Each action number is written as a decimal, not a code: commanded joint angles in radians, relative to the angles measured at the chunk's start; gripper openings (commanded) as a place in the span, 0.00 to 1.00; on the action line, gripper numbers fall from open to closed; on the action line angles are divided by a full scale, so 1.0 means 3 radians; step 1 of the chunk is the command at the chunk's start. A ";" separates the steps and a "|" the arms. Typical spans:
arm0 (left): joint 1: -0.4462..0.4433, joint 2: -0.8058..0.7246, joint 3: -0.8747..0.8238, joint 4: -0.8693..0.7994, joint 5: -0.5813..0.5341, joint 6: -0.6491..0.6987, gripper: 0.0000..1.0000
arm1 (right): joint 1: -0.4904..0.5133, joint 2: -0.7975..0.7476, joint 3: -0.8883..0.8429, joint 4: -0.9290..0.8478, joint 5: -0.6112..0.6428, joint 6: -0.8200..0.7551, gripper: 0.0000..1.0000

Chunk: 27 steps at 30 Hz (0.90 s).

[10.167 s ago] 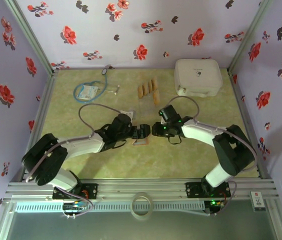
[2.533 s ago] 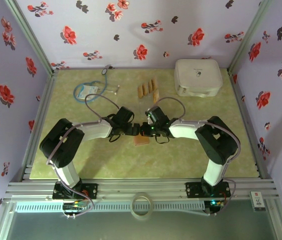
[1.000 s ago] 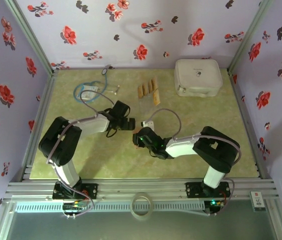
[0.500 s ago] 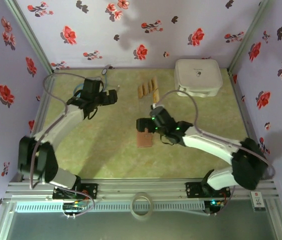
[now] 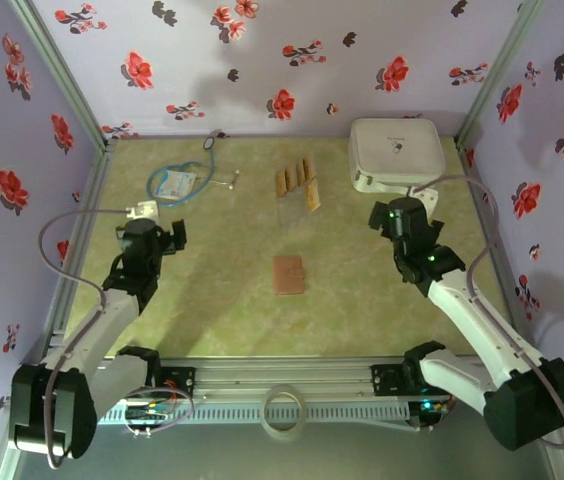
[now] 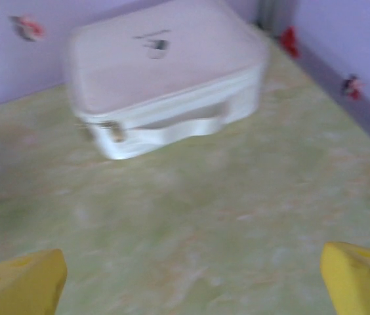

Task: Put the credit cards into the card holder
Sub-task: Reset both arms

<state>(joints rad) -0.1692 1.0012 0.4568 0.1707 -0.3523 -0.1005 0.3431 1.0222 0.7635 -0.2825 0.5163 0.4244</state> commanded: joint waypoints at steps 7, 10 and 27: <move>0.0404 0.0997 -0.0465 0.2032 0.0124 0.0323 1.00 | -0.0412 0.0954 -0.0572 0.1758 0.0647 -0.0931 0.99; 0.0491 0.1209 -0.0387 0.2175 0.0326 0.0252 1.00 | -0.0525 0.1238 -0.0823 0.2565 0.0434 -0.1212 0.99; 0.0637 0.1812 -0.0152 0.2269 0.1056 0.0279 1.00 | -0.1038 0.1811 -0.1308 0.4025 -0.0788 -0.1078 0.99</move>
<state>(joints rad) 0.0135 1.5414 0.3977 0.8375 -0.0662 -0.0193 0.0326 1.5635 0.3588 0.8528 0.3073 0.1055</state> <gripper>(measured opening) 0.996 0.993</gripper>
